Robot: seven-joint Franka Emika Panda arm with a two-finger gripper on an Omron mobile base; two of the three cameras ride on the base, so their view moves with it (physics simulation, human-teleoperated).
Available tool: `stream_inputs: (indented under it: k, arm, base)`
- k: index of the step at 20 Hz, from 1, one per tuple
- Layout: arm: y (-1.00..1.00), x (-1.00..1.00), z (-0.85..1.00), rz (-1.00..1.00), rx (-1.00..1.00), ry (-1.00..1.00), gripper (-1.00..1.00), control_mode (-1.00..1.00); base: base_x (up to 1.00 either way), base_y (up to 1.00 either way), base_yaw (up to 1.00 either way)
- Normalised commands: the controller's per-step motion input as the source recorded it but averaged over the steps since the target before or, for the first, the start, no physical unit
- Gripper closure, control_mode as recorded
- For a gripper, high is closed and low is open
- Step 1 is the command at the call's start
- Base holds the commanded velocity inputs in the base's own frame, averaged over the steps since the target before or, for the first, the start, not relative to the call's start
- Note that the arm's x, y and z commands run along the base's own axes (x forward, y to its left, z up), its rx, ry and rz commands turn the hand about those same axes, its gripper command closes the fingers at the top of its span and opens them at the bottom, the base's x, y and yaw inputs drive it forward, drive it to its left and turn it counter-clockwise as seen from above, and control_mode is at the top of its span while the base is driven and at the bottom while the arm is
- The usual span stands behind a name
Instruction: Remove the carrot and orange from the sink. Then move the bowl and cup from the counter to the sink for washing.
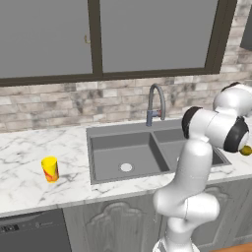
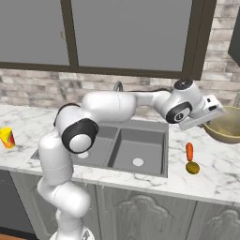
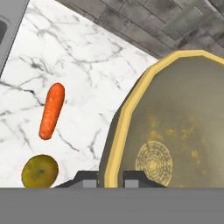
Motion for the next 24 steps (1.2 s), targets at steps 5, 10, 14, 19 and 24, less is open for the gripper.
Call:
stream_inputs:
  k: [5, 10, 14, 19, 24]
  arm:
    - [0.3, -0.22, 0.12, 0.14, 0.0, 0.02, 1.0, -1.0]
    - [0.28, -0.23, 0.09, 0.12, 0.0, 0.0, 1.0, -1.0]
    - [0.28, -0.24, 0.04, 0.09, 0.0, 0.0, 1.0, -1.0]
    - [0.28, -0.24, 0.0, 0.06, 0.02, 0.04, 1.0, -1.0]
    - [0.24, -0.29, 0.0, 0.02, 0.0, -0.01, 1.0, -1.0]
  base:
    - [0.0, 0.0, 0.0]
    - [0.0, 0.0, 0.0]
    - [0.0, 0.0, 0.0]
    - [0.0, 0.0, 0.0]
    - [0.0, 0.0, 0.0]
